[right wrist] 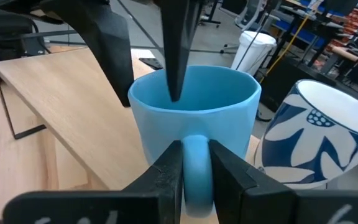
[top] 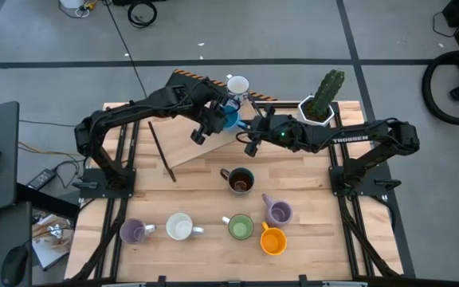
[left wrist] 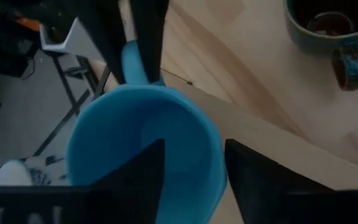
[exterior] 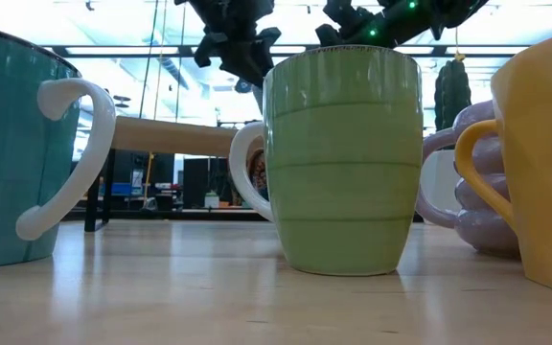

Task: Place coffee mugs
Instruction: Put the light blue mug on the shelf

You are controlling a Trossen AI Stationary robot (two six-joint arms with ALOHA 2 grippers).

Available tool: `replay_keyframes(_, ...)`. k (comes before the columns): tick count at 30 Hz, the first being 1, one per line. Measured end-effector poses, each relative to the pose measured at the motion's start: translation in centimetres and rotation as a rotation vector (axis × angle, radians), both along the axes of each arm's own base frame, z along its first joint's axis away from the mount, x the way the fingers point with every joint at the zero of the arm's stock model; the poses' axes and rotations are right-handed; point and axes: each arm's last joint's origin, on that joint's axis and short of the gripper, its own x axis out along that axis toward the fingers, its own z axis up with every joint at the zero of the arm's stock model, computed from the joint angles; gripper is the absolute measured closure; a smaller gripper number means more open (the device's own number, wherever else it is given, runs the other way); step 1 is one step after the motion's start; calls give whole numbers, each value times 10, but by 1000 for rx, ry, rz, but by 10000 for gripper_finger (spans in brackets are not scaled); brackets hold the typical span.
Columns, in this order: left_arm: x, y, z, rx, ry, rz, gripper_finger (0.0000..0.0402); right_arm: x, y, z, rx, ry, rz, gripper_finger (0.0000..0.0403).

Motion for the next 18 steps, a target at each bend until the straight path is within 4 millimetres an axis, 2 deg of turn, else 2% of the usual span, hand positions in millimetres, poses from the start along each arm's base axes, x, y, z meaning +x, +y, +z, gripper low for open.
replay_keyframes(3,-5,-5,11,9,-32,48,208,-1,-3,0,3,1,-9,338)
replay_keyframes(7,-13,-16,27,8,-104,177,209,-2,-7,0,21,-12,-32,338)
replay_keyframes(11,-24,-24,40,-115,-168,265,223,-2,-9,-1,43,-23,-52,338)
replay_keyframes(14,-30,-28,34,-252,-158,251,235,-2,-9,-1,55,-24,-60,338)
replay_keyframes(18,-34,-37,11,-249,-156,261,251,-3,-8,-2,53,-24,-67,338)
